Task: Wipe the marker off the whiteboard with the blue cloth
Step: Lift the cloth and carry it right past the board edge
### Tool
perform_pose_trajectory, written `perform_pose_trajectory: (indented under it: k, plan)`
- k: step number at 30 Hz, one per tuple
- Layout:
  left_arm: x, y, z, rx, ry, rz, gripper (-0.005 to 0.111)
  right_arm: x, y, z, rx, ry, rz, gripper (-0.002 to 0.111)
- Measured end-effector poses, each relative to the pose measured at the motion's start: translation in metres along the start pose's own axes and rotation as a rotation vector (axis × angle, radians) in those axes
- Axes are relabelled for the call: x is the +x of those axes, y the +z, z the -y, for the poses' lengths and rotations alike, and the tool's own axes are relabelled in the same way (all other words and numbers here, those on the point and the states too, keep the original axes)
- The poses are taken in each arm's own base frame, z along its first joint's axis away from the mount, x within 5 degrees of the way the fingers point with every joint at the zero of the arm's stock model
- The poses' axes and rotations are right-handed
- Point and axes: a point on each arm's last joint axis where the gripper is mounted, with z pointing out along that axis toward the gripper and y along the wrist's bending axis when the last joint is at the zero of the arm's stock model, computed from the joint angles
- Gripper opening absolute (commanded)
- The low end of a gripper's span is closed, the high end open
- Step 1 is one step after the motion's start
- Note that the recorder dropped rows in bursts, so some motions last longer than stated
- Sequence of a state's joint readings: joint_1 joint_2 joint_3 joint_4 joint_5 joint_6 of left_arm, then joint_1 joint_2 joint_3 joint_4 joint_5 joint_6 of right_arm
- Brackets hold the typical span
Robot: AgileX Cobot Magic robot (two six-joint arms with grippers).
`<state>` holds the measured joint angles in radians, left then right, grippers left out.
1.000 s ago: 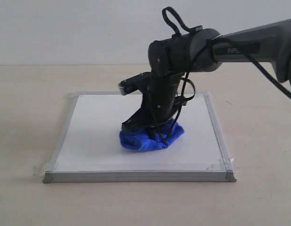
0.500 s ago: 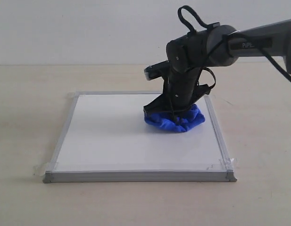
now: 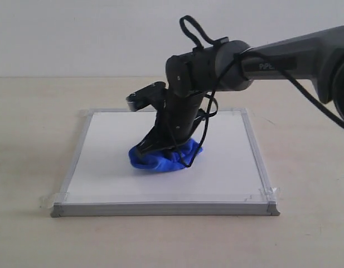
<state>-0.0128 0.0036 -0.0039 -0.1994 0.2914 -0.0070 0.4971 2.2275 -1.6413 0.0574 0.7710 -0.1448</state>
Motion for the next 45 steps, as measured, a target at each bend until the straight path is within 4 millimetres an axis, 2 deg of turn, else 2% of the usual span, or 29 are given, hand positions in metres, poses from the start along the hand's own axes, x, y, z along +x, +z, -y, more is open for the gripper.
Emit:
perform_pose_trajectory:
  k: [5,9,16,20,24,30,35,42,45]
  plan:
    - [0.000,0.000,0.000,0.000,0.000,0.000,0.004,0.012,-0.008,0.043,0.041,0.041,-0.071,0.000]
    - [0.000,0.000,0.000,0.000,0.000,0.000,0.004,0.022,-0.023,0.064,0.085,0.011,-0.133,0.000]
    - [0.000,0.000,0.000,0.000,0.000,0.000,0.004,0.028,-0.080,0.087,0.300,-0.142,-0.187,0.000]
    - [0.000,0.000,0.000,0.000,0.000,0.000,0.004,0.036,-0.105,0.104,0.319,-0.299,-0.242,0.000]
    - [0.000,0.000,0.000,0.000,0.000,0.000,0.004,0.051,-0.119,0.119,0.243,-0.575,-0.356,0.000]
    - [0.000,0.000,0.000,0.000,0.000,0.000,0.004,0.061,-0.122,0.136,0.137,-0.966,-0.432,0.000]
    - [0.000,0.000,0.000,0.000,0.000,0.000,0.004,0.060,-0.117,0.138,0.119,-1.072,-0.427,0.000]
    - [0.000,0.000,0.000,0.000,0.000,0.000,0.004,0.061,-0.070,0.142,0.045,-1.156,-0.451,0.000]
    - [0.000,0.000,0.000,0.000,0.000,0.000,0.004,0.060,-0.056,0.144,0.047,-1.158,-0.444,0.000]
